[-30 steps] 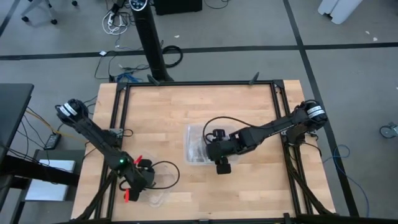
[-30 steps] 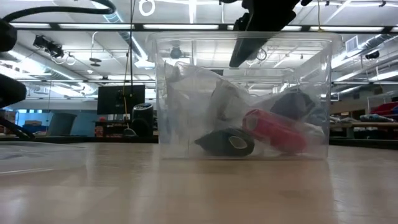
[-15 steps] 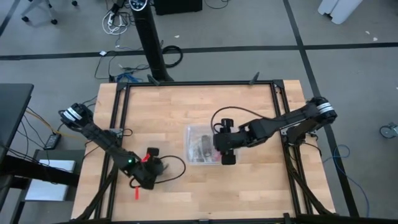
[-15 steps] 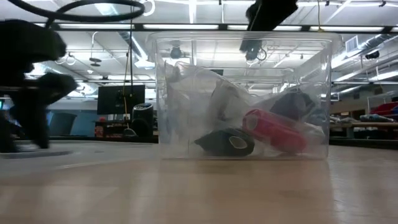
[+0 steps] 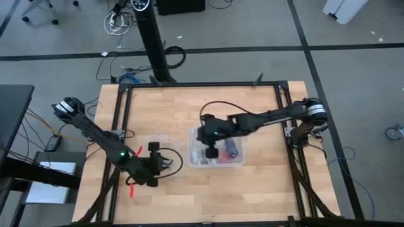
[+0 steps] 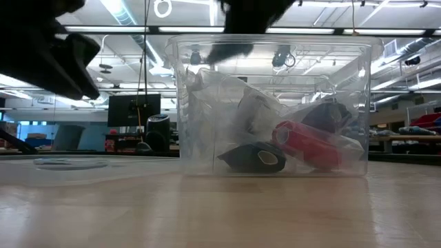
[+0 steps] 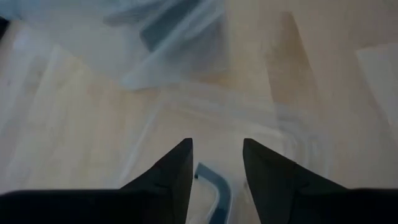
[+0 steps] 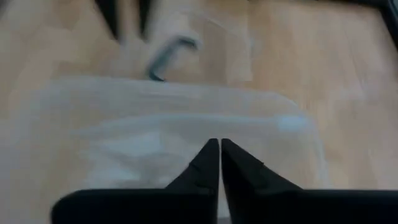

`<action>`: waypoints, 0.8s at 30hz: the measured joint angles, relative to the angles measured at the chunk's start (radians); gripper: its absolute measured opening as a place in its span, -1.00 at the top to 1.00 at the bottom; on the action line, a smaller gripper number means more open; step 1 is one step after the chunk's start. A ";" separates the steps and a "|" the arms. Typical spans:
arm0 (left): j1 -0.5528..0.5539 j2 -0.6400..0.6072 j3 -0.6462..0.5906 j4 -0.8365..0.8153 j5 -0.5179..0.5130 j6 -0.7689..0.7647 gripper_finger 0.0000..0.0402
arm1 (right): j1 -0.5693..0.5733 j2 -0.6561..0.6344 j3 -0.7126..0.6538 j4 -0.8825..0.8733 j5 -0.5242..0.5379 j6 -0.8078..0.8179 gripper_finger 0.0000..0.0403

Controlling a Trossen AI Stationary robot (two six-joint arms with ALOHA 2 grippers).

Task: Roll bandage
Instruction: Close the transparent bin with the transparent bin lid

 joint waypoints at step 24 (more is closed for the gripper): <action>-0.022 -0.068 0.035 -0.070 0.492 -0.027 0.29 | -0.012 -0.048 -0.002 -0.159 -0.007 0.135 0.40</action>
